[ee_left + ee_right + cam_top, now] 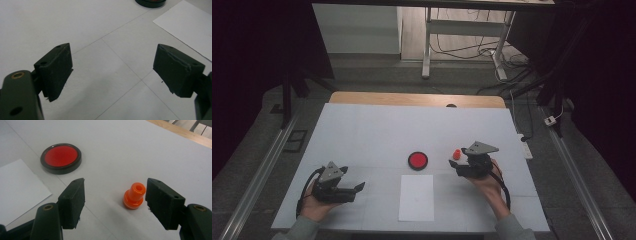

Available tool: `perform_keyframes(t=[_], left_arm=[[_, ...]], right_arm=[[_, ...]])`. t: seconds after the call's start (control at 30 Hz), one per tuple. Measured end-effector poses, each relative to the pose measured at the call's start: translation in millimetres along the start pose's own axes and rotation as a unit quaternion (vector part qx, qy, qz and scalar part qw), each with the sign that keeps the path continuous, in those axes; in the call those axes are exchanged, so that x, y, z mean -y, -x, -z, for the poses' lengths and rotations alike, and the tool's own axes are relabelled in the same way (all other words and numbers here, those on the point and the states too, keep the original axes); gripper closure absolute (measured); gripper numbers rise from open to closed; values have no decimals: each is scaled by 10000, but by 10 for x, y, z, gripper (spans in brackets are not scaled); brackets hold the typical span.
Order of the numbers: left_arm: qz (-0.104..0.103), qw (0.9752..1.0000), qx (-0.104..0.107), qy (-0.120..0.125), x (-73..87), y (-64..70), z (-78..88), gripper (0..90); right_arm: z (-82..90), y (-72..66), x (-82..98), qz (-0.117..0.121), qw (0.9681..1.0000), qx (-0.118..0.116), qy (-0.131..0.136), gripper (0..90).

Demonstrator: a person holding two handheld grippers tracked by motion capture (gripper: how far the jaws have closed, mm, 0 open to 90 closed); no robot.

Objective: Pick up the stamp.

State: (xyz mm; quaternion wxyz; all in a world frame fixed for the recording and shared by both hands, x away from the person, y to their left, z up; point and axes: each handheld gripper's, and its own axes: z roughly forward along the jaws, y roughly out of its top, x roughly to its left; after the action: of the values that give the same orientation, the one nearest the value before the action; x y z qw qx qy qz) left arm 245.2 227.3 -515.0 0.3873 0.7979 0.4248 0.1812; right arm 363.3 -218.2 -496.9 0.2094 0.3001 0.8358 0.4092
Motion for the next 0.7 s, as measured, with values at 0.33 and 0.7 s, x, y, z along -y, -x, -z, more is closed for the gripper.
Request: perform_keyframes(t=[0.33, 0.7], left_arm=[[-4, 10000, 18, -13, 1, 2, 1, 160], [-28, 10000, 40, -14, 3, 8, 4, 160]], right_arm=[[-132, 51, -3, -91, 9998, 127, -112, 327], [-279, 128, -13, -168, 9991, 346, -191, 361]])
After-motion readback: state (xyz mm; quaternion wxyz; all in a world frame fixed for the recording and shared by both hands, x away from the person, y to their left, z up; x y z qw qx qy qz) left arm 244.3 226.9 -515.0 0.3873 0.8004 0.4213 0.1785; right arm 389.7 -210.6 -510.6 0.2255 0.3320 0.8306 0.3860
